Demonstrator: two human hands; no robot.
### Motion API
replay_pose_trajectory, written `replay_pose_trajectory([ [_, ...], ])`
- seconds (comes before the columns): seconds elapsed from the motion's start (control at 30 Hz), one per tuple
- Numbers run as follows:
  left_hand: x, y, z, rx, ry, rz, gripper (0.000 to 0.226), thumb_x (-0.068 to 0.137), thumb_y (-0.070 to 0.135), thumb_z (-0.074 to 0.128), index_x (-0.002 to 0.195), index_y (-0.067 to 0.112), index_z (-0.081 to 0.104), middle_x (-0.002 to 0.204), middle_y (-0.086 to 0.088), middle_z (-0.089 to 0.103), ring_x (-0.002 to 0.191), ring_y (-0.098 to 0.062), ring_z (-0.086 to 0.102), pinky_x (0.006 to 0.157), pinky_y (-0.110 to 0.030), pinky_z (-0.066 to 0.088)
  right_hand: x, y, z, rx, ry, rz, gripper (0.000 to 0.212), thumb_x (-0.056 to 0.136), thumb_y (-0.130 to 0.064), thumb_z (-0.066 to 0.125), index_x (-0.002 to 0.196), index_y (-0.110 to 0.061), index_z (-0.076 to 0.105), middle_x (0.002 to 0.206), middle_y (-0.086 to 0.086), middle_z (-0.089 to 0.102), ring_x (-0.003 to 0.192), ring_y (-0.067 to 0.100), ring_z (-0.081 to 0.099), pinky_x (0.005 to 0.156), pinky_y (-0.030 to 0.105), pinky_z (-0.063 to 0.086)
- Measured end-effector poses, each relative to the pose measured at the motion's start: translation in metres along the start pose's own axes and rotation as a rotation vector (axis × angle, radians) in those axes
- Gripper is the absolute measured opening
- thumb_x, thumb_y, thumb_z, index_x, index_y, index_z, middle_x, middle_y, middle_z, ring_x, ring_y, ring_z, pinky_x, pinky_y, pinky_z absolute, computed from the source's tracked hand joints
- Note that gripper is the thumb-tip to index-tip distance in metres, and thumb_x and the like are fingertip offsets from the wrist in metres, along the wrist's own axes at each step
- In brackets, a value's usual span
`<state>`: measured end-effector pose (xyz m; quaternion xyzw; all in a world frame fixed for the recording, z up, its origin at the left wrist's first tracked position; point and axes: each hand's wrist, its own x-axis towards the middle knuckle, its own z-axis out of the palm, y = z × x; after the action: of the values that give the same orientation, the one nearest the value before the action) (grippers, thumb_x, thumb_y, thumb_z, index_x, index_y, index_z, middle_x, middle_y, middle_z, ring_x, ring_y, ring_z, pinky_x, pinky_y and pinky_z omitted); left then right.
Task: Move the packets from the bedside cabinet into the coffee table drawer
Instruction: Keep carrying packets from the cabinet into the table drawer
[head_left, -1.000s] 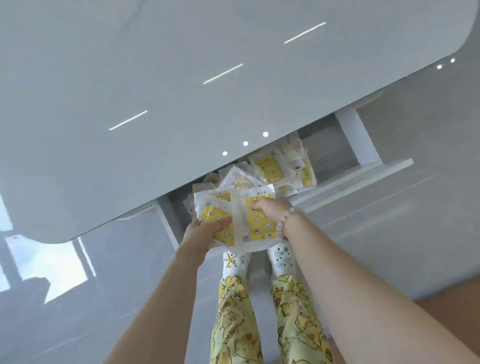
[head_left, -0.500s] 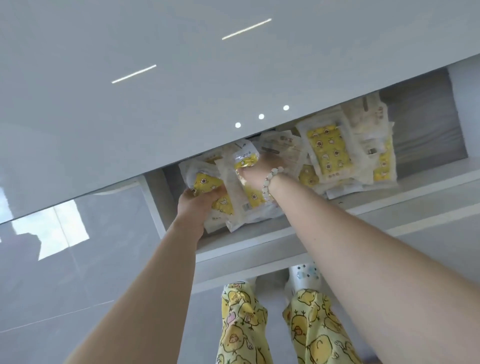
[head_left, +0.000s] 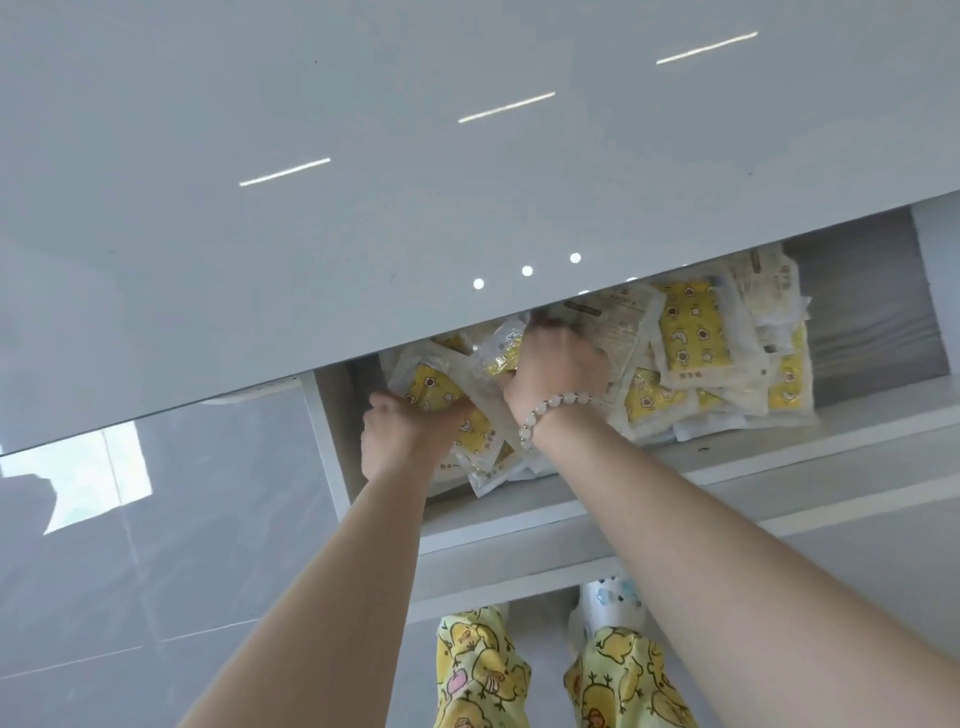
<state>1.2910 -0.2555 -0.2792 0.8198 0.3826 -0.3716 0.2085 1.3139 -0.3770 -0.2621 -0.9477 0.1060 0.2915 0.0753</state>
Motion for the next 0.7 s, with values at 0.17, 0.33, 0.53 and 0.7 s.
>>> replay_pose_trajectory([
  [0.17,-0.017,-0.005,-0.004,0.078,0.055,0.042,0.094,0.078,0.056,0.064,0.143,0.007,0.019,0.141,-0.015,0.036,0.13,-0.033,0.038,0.099,-0.042,0.04,-0.016,0.005,-0.003,-0.09,0.108,-0.064,0.055,0.091,-0.027,0.058,0.137,-0.009,0.035,0.135,0.01,0.045,0.126,0.026,0.04,0.096,0.037,0.037],
  [0.33,-0.07,-0.023,-0.047,0.362,-0.002,0.303,0.046,0.095,0.043,0.04,0.133,0.016,0.045,0.123,-0.011,0.056,0.111,-0.029,0.053,0.087,-0.038,0.047,-0.07,0.025,-0.061,-0.113,0.021,-0.252,0.044,0.094,-0.026,0.05,0.133,-0.012,0.037,0.124,0.007,0.054,0.112,0.023,0.052,0.086,0.033,0.04],
  [0.53,-0.182,-0.009,-0.147,0.923,0.178,0.706,0.031,0.097,0.02,0.032,0.111,0.021,0.06,0.108,0.001,0.062,0.104,-0.021,0.058,0.076,-0.029,0.043,-0.148,0.022,-0.209,-0.243,0.034,-0.473,0.032,0.096,-0.03,0.039,0.119,-0.011,0.05,0.112,0.006,0.059,0.106,0.022,0.052,0.092,0.034,0.038],
  [0.7,-0.29,0.016,-0.241,0.623,0.476,0.796,0.029,0.099,0.032,0.037,0.098,0.021,0.064,0.099,0.002,0.065,0.096,-0.02,0.062,0.076,-0.029,0.044,-0.23,0.004,-0.344,-0.194,0.291,-0.511,0.033,0.094,-0.026,0.034,0.11,-0.009,0.058,0.109,0.008,0.058,0.105,0.024,0.05,0.091,0.036,0.036],
])
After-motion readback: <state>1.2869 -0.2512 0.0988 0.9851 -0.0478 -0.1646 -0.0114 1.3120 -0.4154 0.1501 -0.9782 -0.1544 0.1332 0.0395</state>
